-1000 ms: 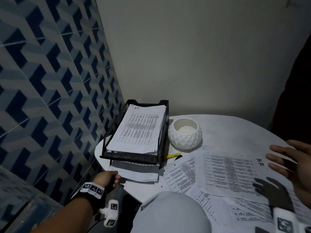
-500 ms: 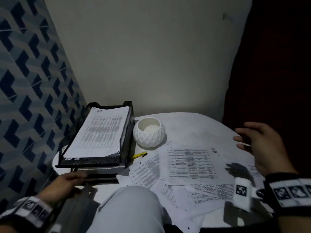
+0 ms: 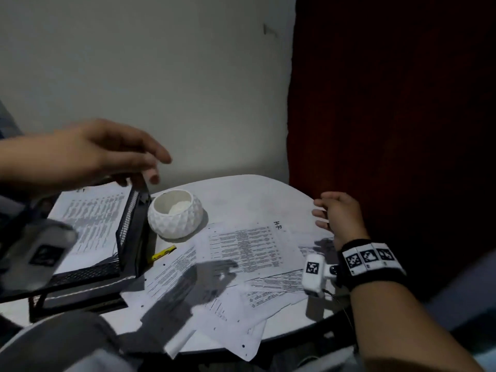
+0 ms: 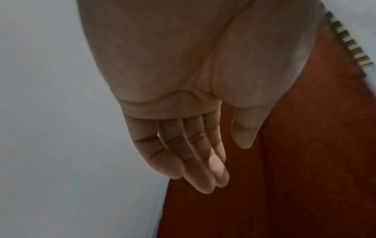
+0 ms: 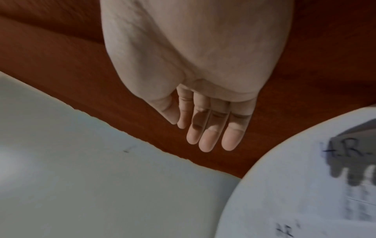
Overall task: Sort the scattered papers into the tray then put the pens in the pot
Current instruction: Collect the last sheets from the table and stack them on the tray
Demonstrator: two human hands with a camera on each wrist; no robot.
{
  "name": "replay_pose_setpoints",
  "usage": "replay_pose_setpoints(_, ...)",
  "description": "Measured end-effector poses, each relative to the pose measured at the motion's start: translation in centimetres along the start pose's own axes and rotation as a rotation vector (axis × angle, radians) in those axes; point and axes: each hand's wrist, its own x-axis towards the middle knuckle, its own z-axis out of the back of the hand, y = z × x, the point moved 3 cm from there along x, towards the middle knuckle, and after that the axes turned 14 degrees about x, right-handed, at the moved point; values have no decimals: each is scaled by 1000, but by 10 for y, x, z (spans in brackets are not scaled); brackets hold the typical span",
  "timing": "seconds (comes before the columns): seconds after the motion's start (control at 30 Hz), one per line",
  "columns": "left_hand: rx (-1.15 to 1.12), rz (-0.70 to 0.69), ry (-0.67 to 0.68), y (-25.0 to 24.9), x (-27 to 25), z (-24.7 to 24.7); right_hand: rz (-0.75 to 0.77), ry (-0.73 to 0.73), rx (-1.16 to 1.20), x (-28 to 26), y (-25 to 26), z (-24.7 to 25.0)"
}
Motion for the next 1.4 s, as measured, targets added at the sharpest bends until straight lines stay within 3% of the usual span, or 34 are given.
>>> replay_pose_setpoints(0.13, 61, 43, 217, -18, 58, -107, -103, 9, -159, 18, -48, 7)
replay_pose_setpoints(0.3, 312, 167, 321, 91, 80, -234, -158, 55, -601, 35, -105, 14)
replay_pose_setpoints(0.4, 201, 264, 365, 145, 69, -275, -328, 86, -717, 51, -143, 17)
replay_pose_setpoints(0.47, 172, 345, 328, 166, 62, -282, -311, 4, -774, 69, -165, 16)
replay_pose_setpoints(0.63, 128, 352, 282, 182, 63, -284, -324, -69, -851, 66, -182, 1)
replay_pose_setpoints(0.7, 129, 354, 302, 181, 66, -281, -330, -24, -839, 63, -187, -8)
replay_pose_setpoints(0.77, 138, 361, 300, 180, 69, -279, -243, 30, -836, 63, -187, -13)
replay_pose_setpoints(0.93, 33, 388, 163, 164, 84, -262, -46, 102, -615, 56, -144, -23)
replay_pose_setpoints(1.1, 46, 319, -132, 143, 88, -225, -69, 297, -415, 37, -80, -37)
replay_pose_setpoints(1.3, -46, 187, -128, 121, 76, -212, -104, 451, -270, 18, -59, -42)
replay_pose_setpoints(1.4, 17, 216, -185, 129, 69, -212, -111, 445, -195, 12, -59, -45)
